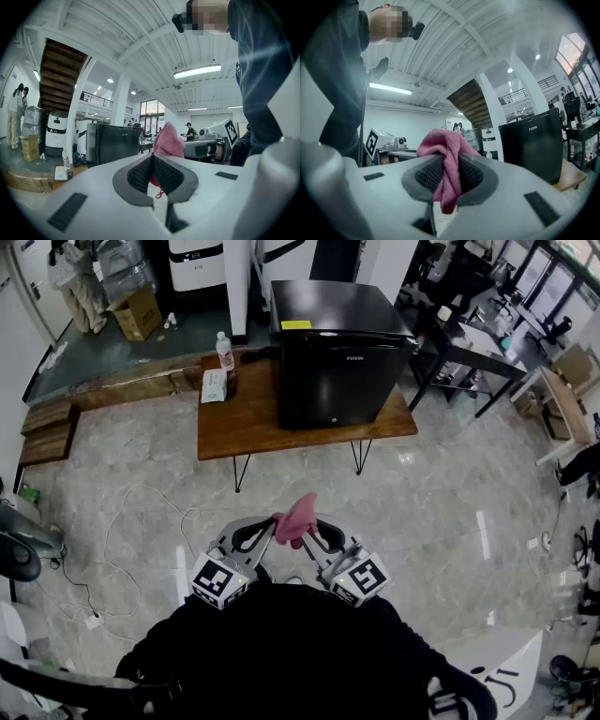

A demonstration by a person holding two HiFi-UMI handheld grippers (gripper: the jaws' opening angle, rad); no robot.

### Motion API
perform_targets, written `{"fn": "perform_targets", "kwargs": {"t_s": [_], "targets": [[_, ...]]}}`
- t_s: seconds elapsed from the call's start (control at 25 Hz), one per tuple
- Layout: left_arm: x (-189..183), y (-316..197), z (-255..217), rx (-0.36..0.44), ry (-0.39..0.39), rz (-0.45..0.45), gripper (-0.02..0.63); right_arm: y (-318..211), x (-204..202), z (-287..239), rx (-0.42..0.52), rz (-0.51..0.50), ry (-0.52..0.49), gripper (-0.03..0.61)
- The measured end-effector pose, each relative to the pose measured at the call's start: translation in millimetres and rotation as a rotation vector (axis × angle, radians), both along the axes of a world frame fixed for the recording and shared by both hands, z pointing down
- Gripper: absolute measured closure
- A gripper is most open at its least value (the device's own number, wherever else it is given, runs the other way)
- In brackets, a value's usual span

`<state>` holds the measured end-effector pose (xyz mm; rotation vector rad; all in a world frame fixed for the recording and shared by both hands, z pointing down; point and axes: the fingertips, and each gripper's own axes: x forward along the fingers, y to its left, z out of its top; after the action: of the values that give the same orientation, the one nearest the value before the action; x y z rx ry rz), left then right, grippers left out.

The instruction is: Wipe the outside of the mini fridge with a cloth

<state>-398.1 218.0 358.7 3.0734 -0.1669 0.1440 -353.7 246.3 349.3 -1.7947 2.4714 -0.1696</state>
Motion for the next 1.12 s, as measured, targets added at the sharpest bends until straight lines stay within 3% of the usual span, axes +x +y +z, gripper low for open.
{"fn": "perform_targets", "kwargs": {"t_s": [1.12], "targets": [[31,14,-11,0.029,-0.029,0.015,0.607,21,43,-10,0.034,0.120,0.002,0.512]]}}
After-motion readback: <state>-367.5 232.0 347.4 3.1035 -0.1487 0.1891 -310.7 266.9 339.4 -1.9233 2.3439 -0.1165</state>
